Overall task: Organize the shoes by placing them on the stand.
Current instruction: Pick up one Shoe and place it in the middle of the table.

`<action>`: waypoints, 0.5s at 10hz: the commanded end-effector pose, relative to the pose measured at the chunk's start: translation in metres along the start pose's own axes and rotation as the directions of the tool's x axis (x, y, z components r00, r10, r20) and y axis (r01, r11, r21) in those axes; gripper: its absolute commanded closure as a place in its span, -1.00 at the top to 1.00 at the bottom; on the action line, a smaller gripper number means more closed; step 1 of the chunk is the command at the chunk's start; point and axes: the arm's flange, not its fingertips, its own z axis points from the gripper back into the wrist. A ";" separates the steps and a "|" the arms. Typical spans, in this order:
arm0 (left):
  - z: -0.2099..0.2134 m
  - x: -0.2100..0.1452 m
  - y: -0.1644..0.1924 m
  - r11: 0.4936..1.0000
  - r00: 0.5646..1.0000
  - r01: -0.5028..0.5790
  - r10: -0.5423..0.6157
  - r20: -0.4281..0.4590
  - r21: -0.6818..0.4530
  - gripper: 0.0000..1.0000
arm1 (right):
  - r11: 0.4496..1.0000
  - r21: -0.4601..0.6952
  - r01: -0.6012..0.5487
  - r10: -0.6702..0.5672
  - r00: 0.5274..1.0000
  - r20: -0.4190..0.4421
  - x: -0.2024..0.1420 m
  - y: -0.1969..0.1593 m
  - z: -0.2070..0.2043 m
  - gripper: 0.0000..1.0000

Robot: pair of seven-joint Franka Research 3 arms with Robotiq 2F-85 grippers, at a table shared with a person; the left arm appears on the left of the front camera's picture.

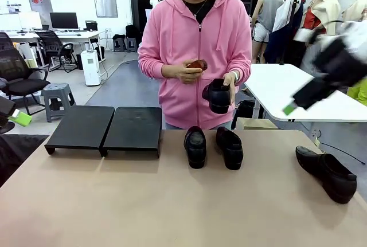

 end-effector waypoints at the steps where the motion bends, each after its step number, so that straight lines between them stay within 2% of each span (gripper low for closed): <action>1: 0.001 0.000 0.001 1.000 1.000 0.003 -0.003 0.002 -0.020 1.00 | 0.994 -0.101 0.049 -0.047 0.999 0.020 0.052 0.012 -0.051 1.00; 2: 0.001 0.000 0.001 1.000 1.000 0.003 -0.003 0.002 -0.020 1.00 | 0.996 -0.088 0.033 -0.033 0.999 -0.001 0.051 0.007 -0.050 1.00; 3: 0.001 0.000 0.001 1.000 1.000 0.003 -0.003 0.002 -0.020 1.00 | 0.992 -0.067 0.103 -0.101 0.994 0.038 0.035 -0.011 -0.022 1.00; 4: 0.001 0.000 0.001 1.000 1.000 0.003 -0.003 0.002 -0.020 1.00 | 0.985 -0.059 0.163 -0.160 0.986 0.056 0.010 -0.026 0.006 1.00; 5: 0.001 0.000 0.001 1.000 1.000 0.003 -0.003 0.002 -0.020 1.00 | 0.975 -0.027 0.219 -0.218 0.975 0.038 -0.030 -0.045 0.037 1.00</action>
